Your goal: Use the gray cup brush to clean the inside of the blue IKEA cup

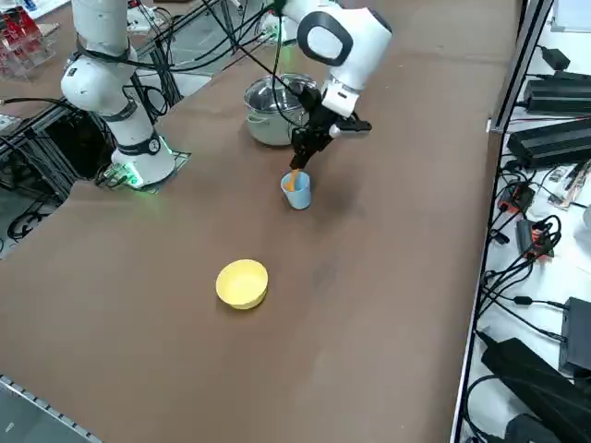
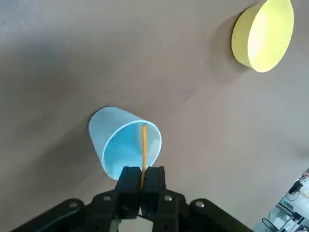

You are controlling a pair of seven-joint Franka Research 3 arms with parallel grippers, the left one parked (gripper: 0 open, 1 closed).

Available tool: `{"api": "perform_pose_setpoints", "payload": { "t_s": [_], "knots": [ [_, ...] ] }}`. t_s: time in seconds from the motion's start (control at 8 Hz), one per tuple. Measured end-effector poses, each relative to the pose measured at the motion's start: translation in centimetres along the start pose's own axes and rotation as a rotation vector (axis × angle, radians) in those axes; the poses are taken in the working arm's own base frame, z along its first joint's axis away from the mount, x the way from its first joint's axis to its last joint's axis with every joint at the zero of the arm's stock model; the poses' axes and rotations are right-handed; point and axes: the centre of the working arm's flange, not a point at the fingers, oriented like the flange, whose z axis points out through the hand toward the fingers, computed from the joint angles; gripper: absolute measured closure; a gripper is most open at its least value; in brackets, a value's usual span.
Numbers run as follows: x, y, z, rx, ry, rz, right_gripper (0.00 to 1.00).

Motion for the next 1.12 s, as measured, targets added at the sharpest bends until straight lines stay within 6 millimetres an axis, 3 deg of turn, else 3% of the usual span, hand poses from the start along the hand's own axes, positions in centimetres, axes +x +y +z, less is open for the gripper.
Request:
{"api": "perform_pose_setpoints", "payload": {
  "t_s": [0.25,1.12],
  "knots": [
    [0.3,-0.3,-0.3,0.016,0.02,0.0,0.95],
    [0.0,-1.3,-4.0,0.113,0.015,0.008,0.95]
  ]
}}
